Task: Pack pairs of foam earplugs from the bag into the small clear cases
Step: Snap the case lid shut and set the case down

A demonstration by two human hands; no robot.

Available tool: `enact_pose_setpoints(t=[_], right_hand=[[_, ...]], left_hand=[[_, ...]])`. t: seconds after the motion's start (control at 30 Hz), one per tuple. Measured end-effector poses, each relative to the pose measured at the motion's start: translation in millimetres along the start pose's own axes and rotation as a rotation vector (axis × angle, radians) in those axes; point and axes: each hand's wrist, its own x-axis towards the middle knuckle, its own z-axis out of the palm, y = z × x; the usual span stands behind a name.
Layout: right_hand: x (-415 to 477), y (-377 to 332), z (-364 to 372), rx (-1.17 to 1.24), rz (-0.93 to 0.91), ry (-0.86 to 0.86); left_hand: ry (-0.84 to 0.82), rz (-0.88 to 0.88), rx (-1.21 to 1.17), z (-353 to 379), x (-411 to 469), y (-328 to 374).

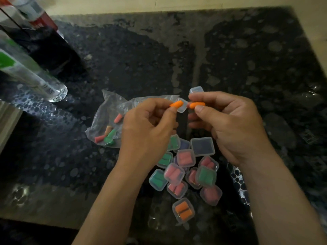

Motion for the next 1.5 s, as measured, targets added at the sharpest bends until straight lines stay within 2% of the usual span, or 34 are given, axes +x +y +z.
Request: enact_pose_setpoints(t=[0.27, 0.5, 0.6, 0.7, 0.8, 0.9, 1.1, 1.23, 1.4, 1.5], right_hand=[[-1, 5, -10, 0.001, 0.054, -0.114], [0, 5, -13, -0.006, 0.052, -0.118], [1, 7, -15, -0.033, 0.06, -0.003], [3, 11, -17, -0.076, 0.075, 0.109], [4, 13, -19, -0.102, 0.08, 0.153], [4, 13, -19, -0.107, 0.086, 0.164], [5, 15, -20, -0.154, 0.084, 0.187], [6, 18, -23, -0.169, 0.095, 0.189], [7, 22, -26, -0.19, 0.126, 0.166], [7, 23, -26, -0.197, 0.123, 0.152]], left_hand=[[-0.113, -0.023, 0.012, 12, 0, 1], [-0.195, -0.062, 0.033, 16, 0, 1], [-0.183, -0.076, 0.201, 19, 0, -5], [-0.103, -0.048, 0.418, 17, 2, -8], [-0.054, -0.044, 0.577, 9, 6, -12], [-0.044, -0.074, 0.632, 3, 11, -20], [-0.091, 0.009, 0.72, 12, 19, -23], [-0.18, 0.151, 0.742, 29, 27, -26], [-0.268, 0.202, 0.835, 52, 34, -37], [-0.24, 0.211, 0.829, 56, 35, -44]])
